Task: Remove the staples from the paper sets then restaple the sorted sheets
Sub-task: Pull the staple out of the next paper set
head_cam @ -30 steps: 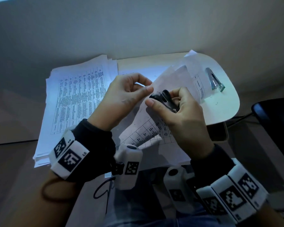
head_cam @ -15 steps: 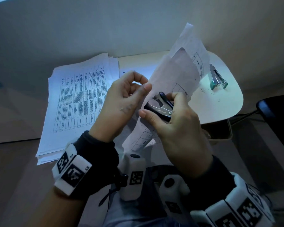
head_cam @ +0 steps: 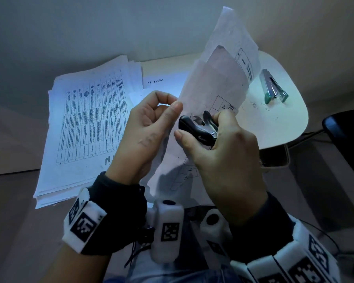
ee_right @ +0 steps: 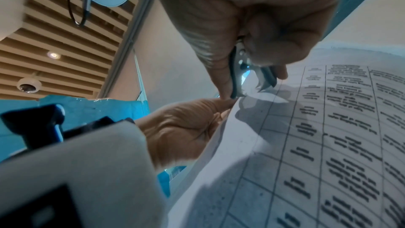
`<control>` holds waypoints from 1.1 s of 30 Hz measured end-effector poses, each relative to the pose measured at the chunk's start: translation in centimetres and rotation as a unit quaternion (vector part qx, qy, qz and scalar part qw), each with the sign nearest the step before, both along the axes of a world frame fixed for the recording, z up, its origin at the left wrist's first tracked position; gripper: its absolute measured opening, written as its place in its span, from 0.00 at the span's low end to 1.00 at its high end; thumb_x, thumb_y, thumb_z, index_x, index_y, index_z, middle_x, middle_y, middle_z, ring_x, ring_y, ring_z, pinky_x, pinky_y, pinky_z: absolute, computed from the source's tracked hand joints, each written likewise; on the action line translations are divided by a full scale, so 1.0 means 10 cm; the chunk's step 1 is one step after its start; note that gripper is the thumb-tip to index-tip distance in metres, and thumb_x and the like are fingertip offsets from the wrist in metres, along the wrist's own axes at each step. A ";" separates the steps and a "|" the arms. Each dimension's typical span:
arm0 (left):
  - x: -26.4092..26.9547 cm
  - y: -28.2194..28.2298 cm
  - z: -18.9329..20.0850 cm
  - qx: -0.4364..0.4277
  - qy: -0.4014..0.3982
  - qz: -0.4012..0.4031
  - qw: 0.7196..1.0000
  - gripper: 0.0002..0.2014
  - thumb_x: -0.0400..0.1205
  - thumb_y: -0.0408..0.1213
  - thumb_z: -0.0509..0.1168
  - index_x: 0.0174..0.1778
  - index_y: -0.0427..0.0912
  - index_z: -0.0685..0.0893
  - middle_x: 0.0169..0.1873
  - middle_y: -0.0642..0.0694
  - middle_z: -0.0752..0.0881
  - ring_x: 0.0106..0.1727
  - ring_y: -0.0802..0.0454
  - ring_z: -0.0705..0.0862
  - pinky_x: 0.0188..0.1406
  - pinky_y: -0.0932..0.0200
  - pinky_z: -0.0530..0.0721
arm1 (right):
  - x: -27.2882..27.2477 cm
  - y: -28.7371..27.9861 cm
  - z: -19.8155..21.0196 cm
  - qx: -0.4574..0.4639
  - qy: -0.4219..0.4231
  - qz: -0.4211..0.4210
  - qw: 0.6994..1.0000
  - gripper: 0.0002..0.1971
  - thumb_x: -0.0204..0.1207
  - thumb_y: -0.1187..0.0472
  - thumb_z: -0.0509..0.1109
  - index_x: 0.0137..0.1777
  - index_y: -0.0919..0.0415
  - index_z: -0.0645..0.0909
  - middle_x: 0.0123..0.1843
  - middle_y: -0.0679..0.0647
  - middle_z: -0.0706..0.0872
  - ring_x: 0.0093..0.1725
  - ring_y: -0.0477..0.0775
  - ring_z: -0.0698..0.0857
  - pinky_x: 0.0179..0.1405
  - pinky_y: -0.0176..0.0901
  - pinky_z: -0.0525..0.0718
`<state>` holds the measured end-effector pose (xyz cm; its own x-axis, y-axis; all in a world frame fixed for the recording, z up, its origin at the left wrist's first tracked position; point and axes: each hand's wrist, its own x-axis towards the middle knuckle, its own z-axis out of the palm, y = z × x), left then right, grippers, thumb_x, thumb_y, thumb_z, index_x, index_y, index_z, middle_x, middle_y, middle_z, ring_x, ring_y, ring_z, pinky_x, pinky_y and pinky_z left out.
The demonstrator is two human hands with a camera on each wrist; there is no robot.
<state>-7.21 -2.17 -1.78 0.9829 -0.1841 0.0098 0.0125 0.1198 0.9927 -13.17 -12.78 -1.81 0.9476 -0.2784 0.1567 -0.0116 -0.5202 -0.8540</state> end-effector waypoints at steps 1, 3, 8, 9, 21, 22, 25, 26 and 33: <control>0.01 0.00 -0.01 -0.008 0.002 -0.005 1.000 0.05 0.79 0.28 0.61 0.39 0.39 0.76 0.22 0.47 0.77 0.23 0.58 0.74 0.25 0.69 0.76 | 0.00 0.00 0.00 -0.004 -0.002 -0.001 1.000 0.23 0.69 0.42 0.72 0.47 0.61 0.73 0.43 0.58 0.87 0.43 0.62 0.86 0.40 0.51 0.83; 0.01 0.00 -0.02 -0.021 0.005 -0.014 1.000 0.05 0.80 0.27 0.60 0.39 0.38 0.75 0.21 0.50 0.78 0.22 0.61 0.75 0.25 0.71 0.76 | 0.00 0.01 0.01 -0.007 -0.001 -0.002 1.000 0.23 0.70 0.41 0.72 0.47 0.60 0.72 0.43 0.58 0.87 0.43 0.61 0.86 0.40 0.50 0.82; 0.00 -0.02 -0.01 -0.048 0.011 -0.043 0.998 0.04 0.80 0.28 0.59 0.40 0.37 0.74 0.21 0.50 0.82 0.23 0.59 0.81 0.27 0.68 0.81 | -0.01 0.03 0.04 0.009 0.005 0.005 1.000 0.22 0.71 0.42 0.71 0.49 0.61 0.73 0.45 0.58 0.87 0.44 0.60 0.86 0.42 0.50 0.82; 0.00 -0.02 -0.01 -0.048 0.010 -0.044 0.998 0.03 0.79 0.29 0.60 0.40 0.38 0.74 0.22 0.50 0.82 0.23 0.59 0.81 0.27 0.68 0.82 | -0.01 0.03 0.04 0.011 0.005 0.005 1.000 0.22 0.71 0.42 0.71 0.48 0.61 0.72 0.43 0.58 0.87 0.43 0.60 0.86 0.41 0.49 0.81; -0.01 -0.01 0.00 -0.036 -0.013 -0.038 0.999 0.03 0.77 0.33 0.62 0.39 0.39 0.75 0.25 0.50 0.80 0.26 0.59 0.80 0.32 0.68 0.81 | -0.03 0.05 0.04 0.017 -0.017 0.006 1.000 0.22 0.71 0.46 0.74 0.54 0.62 0.73 0.47 0.57 0.87 0.46 0.58 0.86 0.43 0.46 0.81; -0.01 -0.01 0.00 -0.036 -0.014 -0.035 0.999 0.03 0.78 0.32 0.62 0.39 0.39 0.75 0.25 0.50 0.80 0.26 0.59 0.80 0.31 0.68 0.81 | -0.03 0.05 0.04 0.013 -0.021 0.002 1.000 0.22 0.71 0.46 0.74 0.54 0.62 0.74 0.47 0.57 0.87 0.45 0.58 0.86 0.42 0.43 0.80; -0.02 -0.02 -0.01 -0.039 -0.013 -0.029 0.999 0.05 0.81 0.28 0.60 0.39 0.38 0.74 0.23 0.51 0.80 0.25 0.60 0.79 0.31 0.69 0.81 | -0.03 0.05 0.02 0.016 -0.028 -0.003 0.999 0.21 0.71 0.47 0.74 0.53 0.62 0.73 0.47 0.58 0.87 0.45 0.59 0.86 0.41 0.38 0.74; -0.01 -0.01 -0.01 -0.038 -0.014 -0.030 0.999 0.05 0.81 0.28 0.60 0.39 0.39 0.74 0.24 0.51 0.80 0.25 0.60 0.80 0.31 0.69 0.81 | -0.02 0.05 0.02 0.020 -0.027 -0.003 0.999 0.21 0.71 0.47 0.74 0.53 0.62 0.73 0.47 0.58 0.87 0.45 0.59 0.86 0.42 0.38 0.74; -0.02 0.00 -0.06 -0.060 -0.001 -0.041 0.997 0.04 0.80 0.31 0.62 0.40 0.39 0.74 0.24 0.53 0.84 0.27 0.60 0.82 0.32 0.69 0.82 | -0.02 0.05 0.04 0.073 -0.012 0.009 0.997 0.21 0.70 0.46 0.74 0.51 0.61 0.73 0.44 0.55 0.86 0.43 0.56 0.85 0.42 0.44 0.77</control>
<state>-7.38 -2.20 -2.36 0.9645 -0.2613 0.0384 0.0253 0.2358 0.9715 -13.37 -12.29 -1.37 0.9490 -0.2831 0.1387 0.0179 -0.3909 -0.9203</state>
